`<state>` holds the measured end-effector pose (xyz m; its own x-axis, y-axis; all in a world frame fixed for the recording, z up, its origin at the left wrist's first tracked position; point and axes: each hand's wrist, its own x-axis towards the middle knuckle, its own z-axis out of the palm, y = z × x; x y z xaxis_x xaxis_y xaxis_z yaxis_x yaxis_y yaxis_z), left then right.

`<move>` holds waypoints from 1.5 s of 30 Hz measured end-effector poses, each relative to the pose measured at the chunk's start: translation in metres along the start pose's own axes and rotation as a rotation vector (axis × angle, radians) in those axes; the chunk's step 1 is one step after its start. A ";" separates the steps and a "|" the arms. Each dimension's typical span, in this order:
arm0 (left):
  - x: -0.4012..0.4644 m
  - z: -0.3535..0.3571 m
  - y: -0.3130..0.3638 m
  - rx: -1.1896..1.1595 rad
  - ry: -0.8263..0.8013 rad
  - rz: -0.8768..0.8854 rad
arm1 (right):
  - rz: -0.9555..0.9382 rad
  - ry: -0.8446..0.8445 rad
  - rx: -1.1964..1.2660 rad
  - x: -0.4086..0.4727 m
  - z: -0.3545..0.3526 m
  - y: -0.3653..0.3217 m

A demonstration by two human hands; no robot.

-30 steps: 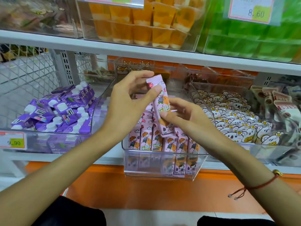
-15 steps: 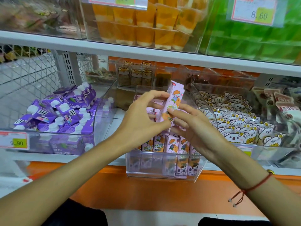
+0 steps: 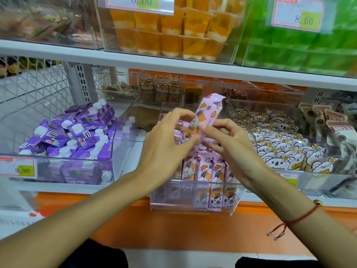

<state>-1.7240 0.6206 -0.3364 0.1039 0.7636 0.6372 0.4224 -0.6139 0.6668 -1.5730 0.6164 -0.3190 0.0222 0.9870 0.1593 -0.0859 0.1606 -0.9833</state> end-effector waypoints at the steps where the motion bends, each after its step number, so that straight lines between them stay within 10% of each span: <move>1: 0.002 -0.002 0.000 -0.042 -0.009 -0.016 | 0.003 -0.021 -0.001 0.001 -0.002 -0.002; 17: 0.005 -0.004 -0.003 -0.040 -0.135 -0.049 | -0.122 0.036 -0.117 -0.002 -0.001 0.003; 27: 0.013 -0.009 0.007 -0.450 -0.349 -0.487 | 0.061 0.027 -0.060 0.001 -0.004 -0.005; 45: 0.012 -0.013 0.007 -0.347 -0.166 -0.149 | -0.242 -0.203 -0.198 -0.001 -0.012 -0.008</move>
<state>-1.7311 0.6226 -0.3195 0.2201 0.8539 0.4716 0.1182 -0.5032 0.8560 -1.5602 0.6144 -0.3120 -0.1819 0.9051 0.3843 0.0927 0.4049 -0.9097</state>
